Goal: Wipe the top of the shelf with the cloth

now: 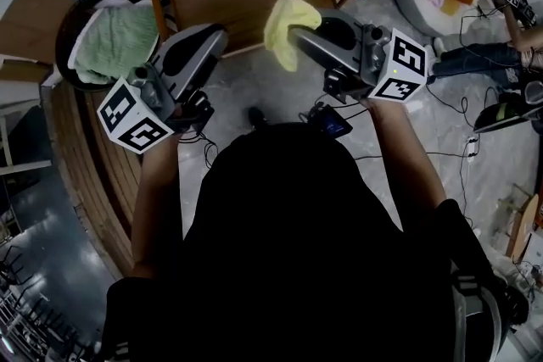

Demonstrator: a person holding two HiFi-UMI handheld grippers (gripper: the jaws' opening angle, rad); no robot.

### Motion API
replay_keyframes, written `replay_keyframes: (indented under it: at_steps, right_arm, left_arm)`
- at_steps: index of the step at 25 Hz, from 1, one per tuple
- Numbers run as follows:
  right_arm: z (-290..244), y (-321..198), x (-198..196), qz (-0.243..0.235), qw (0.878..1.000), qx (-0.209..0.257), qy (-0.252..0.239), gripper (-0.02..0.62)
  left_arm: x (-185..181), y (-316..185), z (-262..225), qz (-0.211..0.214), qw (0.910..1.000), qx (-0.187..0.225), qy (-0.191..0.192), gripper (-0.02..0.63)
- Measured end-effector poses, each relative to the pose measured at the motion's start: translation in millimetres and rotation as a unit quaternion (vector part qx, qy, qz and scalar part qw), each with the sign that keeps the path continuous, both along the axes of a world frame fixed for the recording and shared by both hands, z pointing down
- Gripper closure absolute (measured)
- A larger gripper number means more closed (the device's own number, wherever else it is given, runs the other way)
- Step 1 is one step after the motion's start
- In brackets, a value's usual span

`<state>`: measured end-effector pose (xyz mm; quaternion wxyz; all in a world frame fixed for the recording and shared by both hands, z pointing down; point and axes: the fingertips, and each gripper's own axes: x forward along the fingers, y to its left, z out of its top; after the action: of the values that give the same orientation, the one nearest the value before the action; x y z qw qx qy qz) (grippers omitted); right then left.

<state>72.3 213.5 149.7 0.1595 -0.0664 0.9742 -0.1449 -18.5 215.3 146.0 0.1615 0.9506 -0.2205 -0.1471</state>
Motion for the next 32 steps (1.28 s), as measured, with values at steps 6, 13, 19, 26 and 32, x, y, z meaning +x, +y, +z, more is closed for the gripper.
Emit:
replay_keyframes:
  at_steps: [6, 13, 19, 26, 32]
  right_arm:
    - [17.1, 51.7, 38.9, -0.005, 1.000, -0.015, -0.005, 0.548]
    - [36.1, 135.8, 70.2, -0.023, 0.999, -0.031, -0.016, 0.548]
    - [50.0, 134.8, 68.5, -0.021, 0.999, -0.024, 0.005, 0.548]
    - [39.0, 181.7, 58.9, -0.007, 1.000, 0.004, 0.027, 0.548]
    - [17.5, 233.7, 40.0, 0.011, 1.000, -0.013, -0.002, 0.548]
  left_arm:
    - [47.9, 55.3, 12.6, 0.017, 0.9996, -0.023, -0.003, 0.595]
    - [102.5, 144.5, 29.3, 0.033, 0.9980, -0.049, -0.024, 0.595]
    - [112.6, 144.5, 39.5, 0.044, 0.9970, -0.057, -0.027, 0.595]
    - [103.4, 188.4, 38.5, 0.067, 0.9965, -0.046, -0.017, 0.594]
    - [63.8, 259.0, 30.4, 0.081, 0.9961, -0.035, -0.008, 0.594]
